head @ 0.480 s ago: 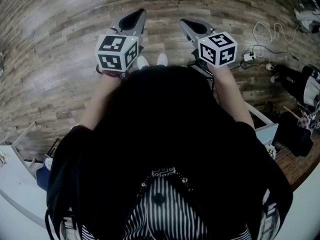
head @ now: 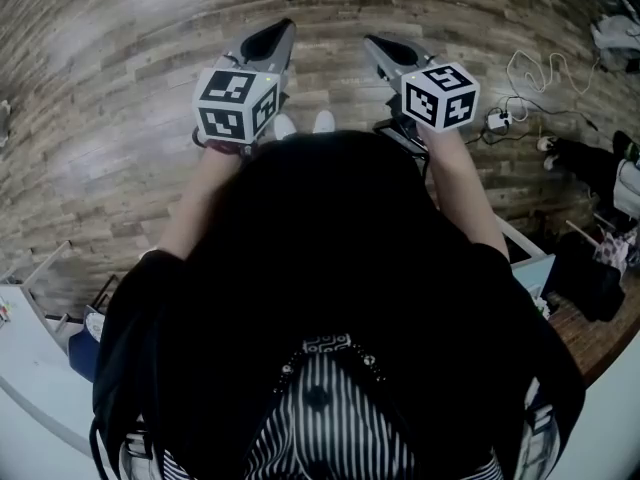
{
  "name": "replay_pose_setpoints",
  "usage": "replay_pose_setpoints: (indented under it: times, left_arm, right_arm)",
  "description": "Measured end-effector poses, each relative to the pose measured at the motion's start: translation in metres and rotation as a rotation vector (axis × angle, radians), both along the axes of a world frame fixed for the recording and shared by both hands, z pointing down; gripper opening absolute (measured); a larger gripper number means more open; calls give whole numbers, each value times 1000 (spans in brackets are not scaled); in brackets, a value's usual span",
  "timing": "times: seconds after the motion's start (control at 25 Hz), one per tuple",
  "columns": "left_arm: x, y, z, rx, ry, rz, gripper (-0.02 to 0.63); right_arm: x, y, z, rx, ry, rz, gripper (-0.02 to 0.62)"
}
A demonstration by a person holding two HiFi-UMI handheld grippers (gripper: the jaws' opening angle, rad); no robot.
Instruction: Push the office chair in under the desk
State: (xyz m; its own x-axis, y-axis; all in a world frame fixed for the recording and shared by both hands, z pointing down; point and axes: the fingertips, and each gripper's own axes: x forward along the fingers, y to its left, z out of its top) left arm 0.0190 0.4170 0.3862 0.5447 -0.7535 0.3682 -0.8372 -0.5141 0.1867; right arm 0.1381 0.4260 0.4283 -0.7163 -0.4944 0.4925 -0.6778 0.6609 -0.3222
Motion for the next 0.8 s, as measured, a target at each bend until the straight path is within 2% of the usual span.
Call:
replay_pose_setpoints:
  times: [0.2,0.8]
  left_arm:
    - [4,-6,3,-1,-32,-36,3]
    - [54,-9,9,1,-91,-31,3]
  right_arm:
    - [9,-6,2,-13,-24,-4,0]
    - [55,-10,12,-42,-97,-11,0]
